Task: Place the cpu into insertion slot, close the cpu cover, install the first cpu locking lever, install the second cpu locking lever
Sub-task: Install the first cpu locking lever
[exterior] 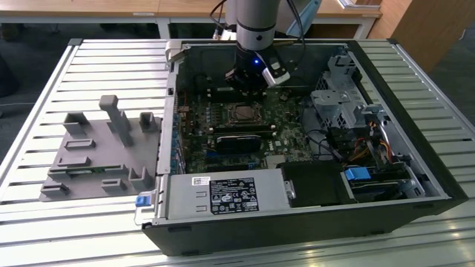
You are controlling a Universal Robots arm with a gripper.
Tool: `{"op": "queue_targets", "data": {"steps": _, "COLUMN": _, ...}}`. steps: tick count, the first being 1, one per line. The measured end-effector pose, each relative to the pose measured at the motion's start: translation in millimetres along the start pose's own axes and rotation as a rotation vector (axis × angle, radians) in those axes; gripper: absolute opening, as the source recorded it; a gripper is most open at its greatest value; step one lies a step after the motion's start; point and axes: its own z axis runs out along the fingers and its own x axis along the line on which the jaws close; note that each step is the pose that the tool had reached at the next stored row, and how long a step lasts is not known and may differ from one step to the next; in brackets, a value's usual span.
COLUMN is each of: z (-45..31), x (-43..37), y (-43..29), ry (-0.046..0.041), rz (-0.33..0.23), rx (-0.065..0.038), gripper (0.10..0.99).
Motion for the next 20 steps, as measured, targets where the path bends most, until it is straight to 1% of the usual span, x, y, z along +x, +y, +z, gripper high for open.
{"op": "queue_targets", "data": {"steps": 7, "z": -1.7, "x": -0.1, "y": 0.1, "ry": -0.0001, "rz": 0.000, "rx": 0.001, "gripper": 0.106}}
{"op": "queue_targets", "data": {"steps": 11, "z": -1.3, "x": 0.0, "y": 0.1, "ry": 0.0001, "rz": -0.001, "rx": 0.020, "gripper": 0.106}}
{"op": "queue_targets", "data": {"steps": 14, "z": -0.7, "x": 0.0, "y": 0.0, "ry": 0.0004, "rz": -0.001, "rx": 0.031, "gripper": 0.106}}
{"op": "queue_targets", "data": {"steps": 17, "z": 0.1, "x": 0.0, "y": 0.1, "ry": 0.0007, "rz": -0.001, "rx": 0.041, "gripper": 0.106}}
{"op": "queue_targets", "data": {"steps": 20, "z": 1.3, "x": 0.0, "y": 0.4, "ry": 0.0007, "rz": -0.002, "rx": 0.048, "gripper": 0.106}}
